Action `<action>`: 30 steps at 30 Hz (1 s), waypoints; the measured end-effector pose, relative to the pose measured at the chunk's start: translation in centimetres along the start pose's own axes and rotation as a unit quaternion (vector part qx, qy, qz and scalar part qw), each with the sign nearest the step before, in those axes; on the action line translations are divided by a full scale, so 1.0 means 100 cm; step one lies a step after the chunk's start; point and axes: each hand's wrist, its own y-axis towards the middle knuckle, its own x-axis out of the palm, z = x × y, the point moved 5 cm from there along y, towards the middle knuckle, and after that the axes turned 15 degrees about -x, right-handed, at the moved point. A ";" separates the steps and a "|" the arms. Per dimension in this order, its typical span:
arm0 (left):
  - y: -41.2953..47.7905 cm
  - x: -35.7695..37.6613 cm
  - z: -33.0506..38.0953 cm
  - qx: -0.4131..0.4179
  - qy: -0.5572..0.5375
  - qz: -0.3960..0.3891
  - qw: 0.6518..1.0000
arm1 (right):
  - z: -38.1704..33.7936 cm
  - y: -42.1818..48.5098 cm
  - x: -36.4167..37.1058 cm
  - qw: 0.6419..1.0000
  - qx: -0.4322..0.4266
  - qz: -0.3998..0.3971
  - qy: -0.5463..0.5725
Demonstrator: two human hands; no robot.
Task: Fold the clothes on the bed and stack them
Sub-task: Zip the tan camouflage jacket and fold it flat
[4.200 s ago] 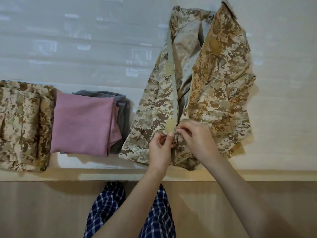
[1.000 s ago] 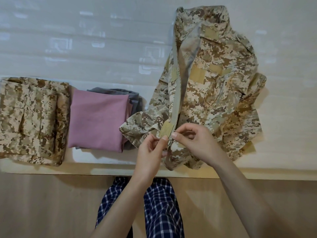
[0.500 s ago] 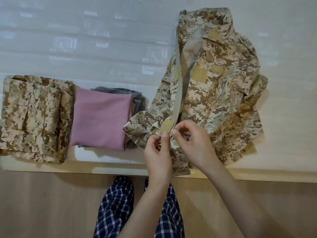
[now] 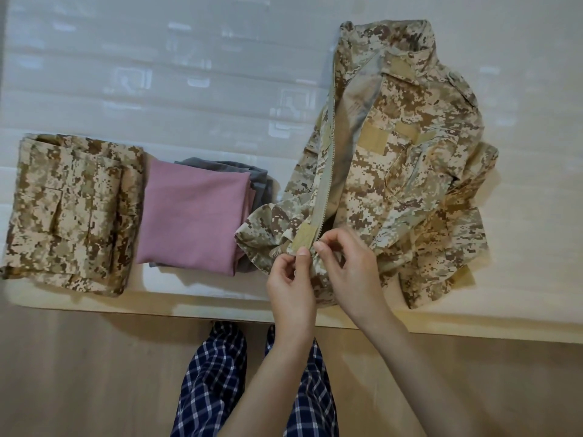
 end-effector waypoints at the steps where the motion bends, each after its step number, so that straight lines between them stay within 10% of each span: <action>1: 0.002 -0.002 -0.003 -0.029 -0.015 -0.015 0.999 | 0.001 -0.001 0.000 1.000 0.001 -0.015 0.009; 7: 0.008 -0.001 -0.007 -0.124 -0.095 -0.119 0.981 | 0.008 0.003 -0.009 0.995 0.050 -0.072 0.050; 16: 0.005 -0.006 -0.004 -0.048 -0.030 -0.112 0.992 | 0.003 0.001 -0.010 0.999 0.038 0.001 0.038; 24: 0.010 -0.010 -0.008 -0.095 -0.045 -0.197 0.975 | 0.025 0.002 -0.017 0.948 0.071 -0.311 0.020; 30: 0.010 -0.007 -0.006 -0.110 -0.057 -0.244 0.962 | 0.019 0.009 -0.021 0.930 0.097 -0.322 0.148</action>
